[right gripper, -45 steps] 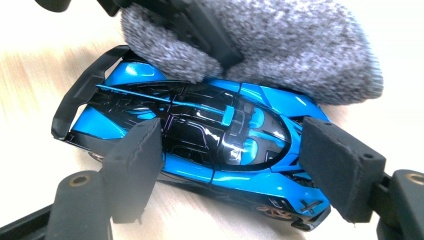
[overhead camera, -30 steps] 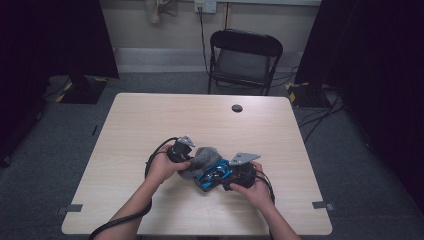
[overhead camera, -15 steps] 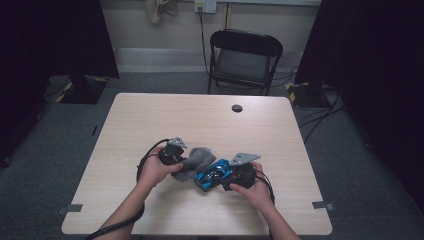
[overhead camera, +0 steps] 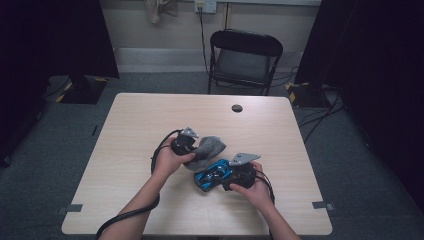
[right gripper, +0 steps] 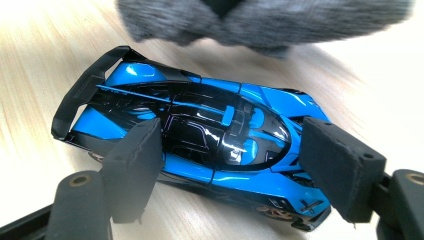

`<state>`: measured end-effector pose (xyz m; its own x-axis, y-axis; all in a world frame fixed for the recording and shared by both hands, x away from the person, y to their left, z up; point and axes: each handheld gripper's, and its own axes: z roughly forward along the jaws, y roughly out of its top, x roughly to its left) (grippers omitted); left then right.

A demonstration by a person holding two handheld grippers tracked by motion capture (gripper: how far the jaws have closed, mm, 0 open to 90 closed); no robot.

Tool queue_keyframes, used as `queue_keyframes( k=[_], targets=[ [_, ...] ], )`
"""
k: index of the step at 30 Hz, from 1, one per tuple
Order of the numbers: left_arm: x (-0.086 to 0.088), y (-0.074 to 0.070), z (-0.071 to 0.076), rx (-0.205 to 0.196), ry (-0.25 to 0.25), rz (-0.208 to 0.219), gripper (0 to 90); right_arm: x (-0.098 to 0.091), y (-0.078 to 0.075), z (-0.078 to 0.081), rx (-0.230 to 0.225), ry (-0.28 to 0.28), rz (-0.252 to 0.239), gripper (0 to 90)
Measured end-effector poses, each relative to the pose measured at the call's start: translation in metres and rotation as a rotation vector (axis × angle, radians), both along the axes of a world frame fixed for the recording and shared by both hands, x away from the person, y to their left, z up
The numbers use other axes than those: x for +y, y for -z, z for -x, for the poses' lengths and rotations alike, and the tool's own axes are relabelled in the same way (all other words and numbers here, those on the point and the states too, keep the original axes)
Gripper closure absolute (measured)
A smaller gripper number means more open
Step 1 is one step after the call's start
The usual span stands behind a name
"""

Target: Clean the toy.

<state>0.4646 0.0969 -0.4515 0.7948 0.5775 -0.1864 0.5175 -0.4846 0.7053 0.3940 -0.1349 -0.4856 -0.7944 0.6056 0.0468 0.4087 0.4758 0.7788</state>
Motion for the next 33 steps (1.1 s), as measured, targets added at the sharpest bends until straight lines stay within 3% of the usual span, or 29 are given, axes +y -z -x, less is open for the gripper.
queue_keyframes(
  k=[3, 9, 14, 17, 21, 33],
  targets=[
    [-0.008, 0.003, -0.004, 0.001, -0.003, 0.007, 65.8, 0.0, 0.0, 0.0, 0.001, 0.001, 0.0, 25.2],
    [-0.029, 0.016, -0.014, -0.027, -0.033, -0.03, 65.7, 0.0, 0.0, 0.0, 0.0, 0.002, -0.002, 25.2],
    [-0.038, 0.028, -0.015, 0.001, -0.012, -0.038, 65.7, 0.0, 0.0, 0.0, 0.0, 0.002, -0.003, 25.3],
    [-0.038, 0.03, -0.014, 0.003, 0.0, -0.041, 65.9, 0.0, 0.0, 0.0, -0.001, 0.002, -0.003, 25.3],
    [-0.033, 0.032, -0.012, 0.018, -0.001, -0.016, 65.9, 0.0, 0.001, 0.001, -0.002, 0.002, -0.005, 25.3],
    [-0.021, 0.029, -0.006, 0.032, 0.039, -0.033, 66.2, 0.0, 0.001, 0.001, -0.003, 0.0, -0.008, 25.3]
  ],
)
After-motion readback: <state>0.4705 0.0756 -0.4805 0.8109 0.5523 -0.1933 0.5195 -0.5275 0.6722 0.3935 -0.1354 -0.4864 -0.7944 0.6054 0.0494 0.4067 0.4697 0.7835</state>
